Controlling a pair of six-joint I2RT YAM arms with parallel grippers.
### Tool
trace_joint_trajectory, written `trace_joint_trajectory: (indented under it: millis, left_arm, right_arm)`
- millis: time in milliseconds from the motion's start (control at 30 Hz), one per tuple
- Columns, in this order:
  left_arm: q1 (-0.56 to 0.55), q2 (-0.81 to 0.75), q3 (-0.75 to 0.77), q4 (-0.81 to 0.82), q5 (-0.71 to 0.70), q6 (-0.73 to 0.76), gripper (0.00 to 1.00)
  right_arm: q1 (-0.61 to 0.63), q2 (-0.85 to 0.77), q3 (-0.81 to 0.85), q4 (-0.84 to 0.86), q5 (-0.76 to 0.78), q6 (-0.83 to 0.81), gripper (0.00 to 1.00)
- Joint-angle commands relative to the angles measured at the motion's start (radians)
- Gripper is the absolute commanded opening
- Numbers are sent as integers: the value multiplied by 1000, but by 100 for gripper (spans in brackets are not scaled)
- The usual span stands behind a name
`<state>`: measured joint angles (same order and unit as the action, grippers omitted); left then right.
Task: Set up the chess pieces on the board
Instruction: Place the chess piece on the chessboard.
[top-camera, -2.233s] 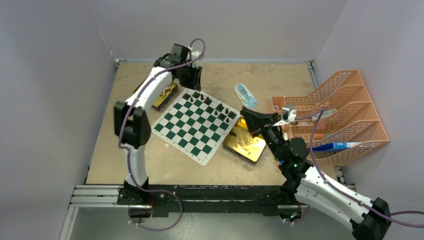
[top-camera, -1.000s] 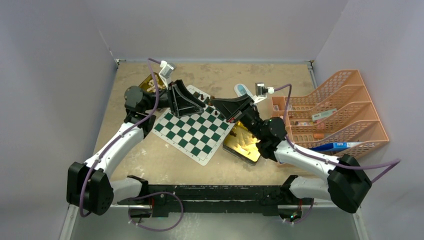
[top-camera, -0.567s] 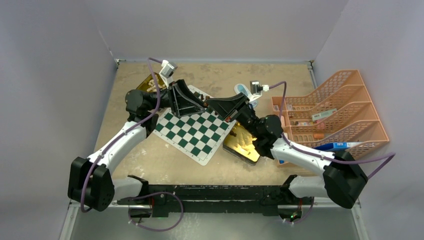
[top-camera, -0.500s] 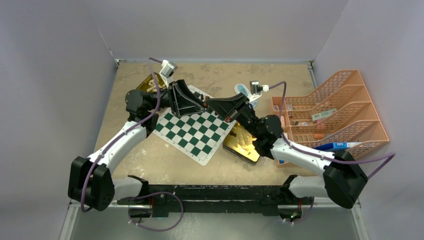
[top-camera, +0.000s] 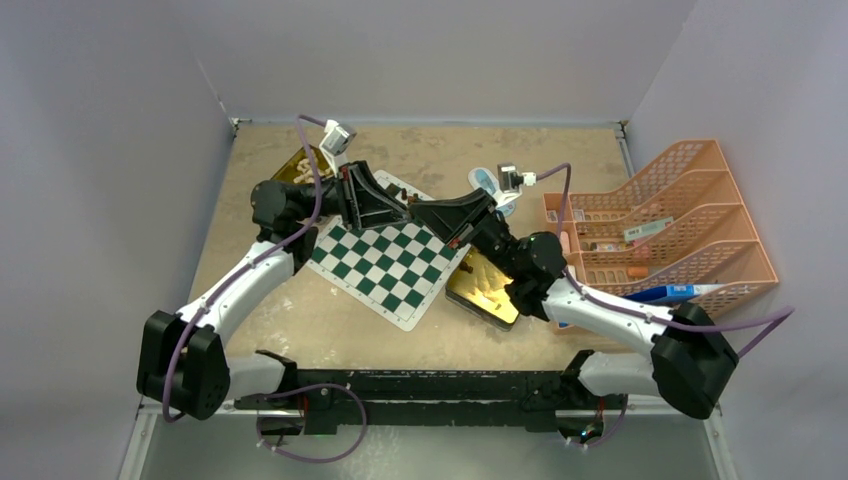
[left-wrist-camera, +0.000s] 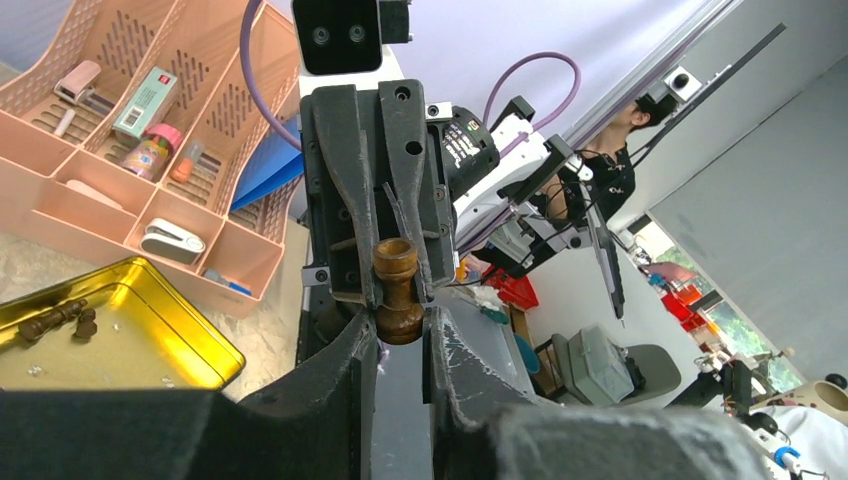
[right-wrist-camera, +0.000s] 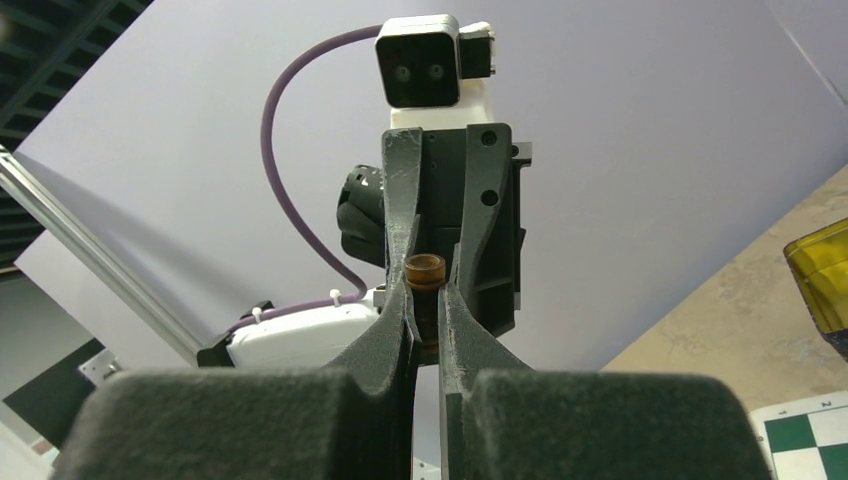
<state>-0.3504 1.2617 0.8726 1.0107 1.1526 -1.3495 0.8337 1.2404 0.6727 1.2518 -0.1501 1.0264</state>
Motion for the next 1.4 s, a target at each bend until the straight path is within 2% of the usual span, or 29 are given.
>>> trace_joint_trajectory:
  millis: [0,133,333,433,567,667,800,1033,1200,1367]
  left_arm:
    - [-3,-2,13,54,26,32,10]
    - [-4,-13,39,-87,67,156,2]
    - [-4,-66,93,-432,95,522,0]
    - [-3,-88,124,-615,94,726,0]
    - [-3,-103,153,-835,88,934,0]
    - [-4,-112,150,-925,72,1039,0]
    - [-4,-129,148,-1027,38,1142,0]
    - [-4,-156,143,-1083,10,1198,0]
    - [-4,-161,150,-1127,-2,1249,0]
    - [-4,-155,147,-1123,-10,1254,0]
  right_arm:
    - [11,-49,43,-2,-30,-51,0]
    - [12,-69,45,-56,-78,-120,5]
    - [11,-153,60,-236,-59,-260,29]
    - [12,-201,109,-395,-91,-352,38]
    - [11,-214,256,-677,-107,-513,41]
    - [11,-169,372,-904,-158,-599,42]
    - [11,-107,497,-1092,-174,-683,44]
    - [9,-40,588,-1234,-182,-715,43]
    - [10,-11,580,-1235,-249,-682,39]
    - [10,-9,553,-1225,-228,-641,38]
